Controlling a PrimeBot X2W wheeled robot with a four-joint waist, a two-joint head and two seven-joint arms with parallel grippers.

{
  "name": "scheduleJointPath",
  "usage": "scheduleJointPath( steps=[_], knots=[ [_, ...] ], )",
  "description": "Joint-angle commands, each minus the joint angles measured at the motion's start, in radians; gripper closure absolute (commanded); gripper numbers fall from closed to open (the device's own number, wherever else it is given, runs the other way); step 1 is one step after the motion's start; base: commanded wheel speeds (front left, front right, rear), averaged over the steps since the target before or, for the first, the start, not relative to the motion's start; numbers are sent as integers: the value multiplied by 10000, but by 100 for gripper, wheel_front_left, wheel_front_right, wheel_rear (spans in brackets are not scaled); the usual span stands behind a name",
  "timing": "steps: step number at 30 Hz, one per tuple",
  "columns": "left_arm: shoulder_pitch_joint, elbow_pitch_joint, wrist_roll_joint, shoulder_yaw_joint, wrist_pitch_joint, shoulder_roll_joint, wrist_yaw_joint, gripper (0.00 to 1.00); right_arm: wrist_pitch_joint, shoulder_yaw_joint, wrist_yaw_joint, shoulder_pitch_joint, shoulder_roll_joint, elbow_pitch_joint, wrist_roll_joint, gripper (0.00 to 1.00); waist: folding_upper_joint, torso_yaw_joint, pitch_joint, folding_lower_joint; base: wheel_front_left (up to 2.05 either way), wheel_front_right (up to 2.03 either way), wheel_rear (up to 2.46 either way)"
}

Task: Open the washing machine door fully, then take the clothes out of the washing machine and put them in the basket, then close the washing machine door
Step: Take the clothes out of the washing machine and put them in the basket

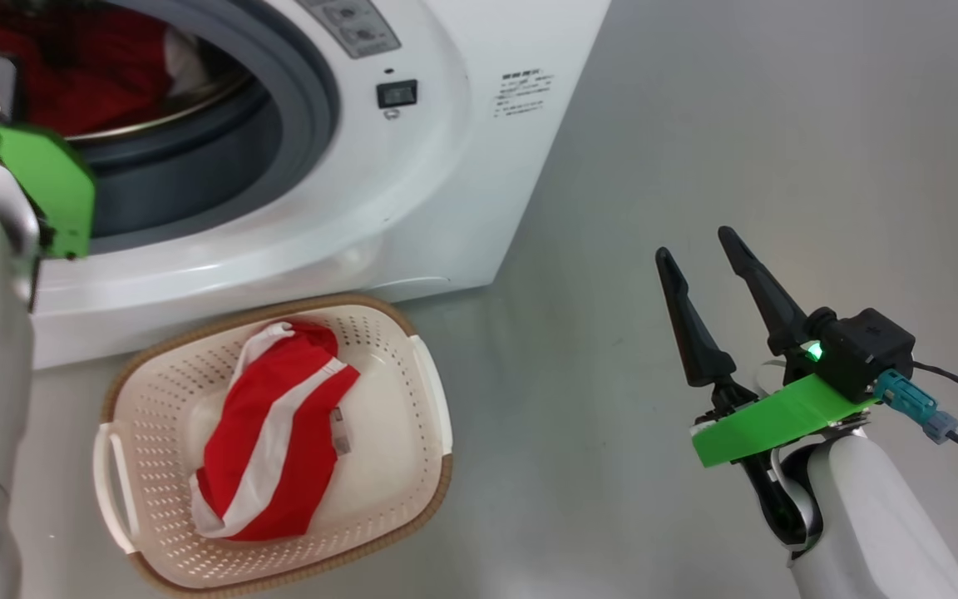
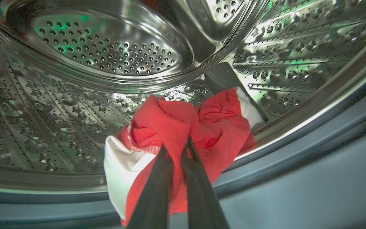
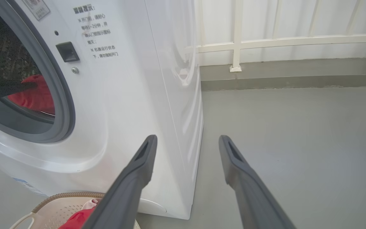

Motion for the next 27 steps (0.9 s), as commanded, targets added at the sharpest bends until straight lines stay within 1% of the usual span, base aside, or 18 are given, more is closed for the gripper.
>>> scheduleJointPath(
  steps=[1, 2, 4, 5, 7, 9, 12, 19, 27],
  knots=[
    [107, -215, -90, 171, -153, 420, -56, 100, -118, 187, 16, 136, -11, -205, 105, 0, -1, 169, -183, 0, 0, 0, 0],
    [272, -247, -298, 278, -632, 326, -146, 100, -118, 147, 16, 236, -86, -206, 96, 0, -1, 292, -334, 0, 0, 0, 0],
    [437, -303, -607, 481, -1034, 201, -260, 100, -118, 122, 16, 337, -162, -209, 92, 0, -1, 401, -473, 0, 0, 0, 0],
    [437, -303, -607, 481, -1034, 201, -260, 100, -118, 122, 16, 337, -162, -209, 92, 0, -1, 401, -473, 0, 0, 0, 0],
    [627, -427, -941, 699, -1320, 68, -426, 100, -118, 82, 16, 418, -229, -208, 95, 0, -1, 498, -584, 0, 0, 0, 0],
    [848, -614, -1523, 1112, -1487, -147, -767, 100, -118, 23, 16, 493, -293, -213, 96, 0, -1, 607, -701, 0, 0, 0, 0],
    [1215, -1114, -2007, 1430, -1589, -264, -1002, 100, -118, -76, 16, 608, -379, -228, 101, 0, -1, 751, -883, 0, 0, 0, 0],
    [2835, -3732, -2417, 1728, -1607, -437, -1195, 100, -118, -283, 16, 900, -552, -281, 108, 0, -1, 1044, -1288, 0, 0, 0, 0],
    [5087, -6650, -2528, 2111, -1608, -653, -1145, 100, -118, -416, 16, 1194, -627, -307, 117, 0, -1, 1248, -1639, 0, 0, 0, 0]
  ],
)
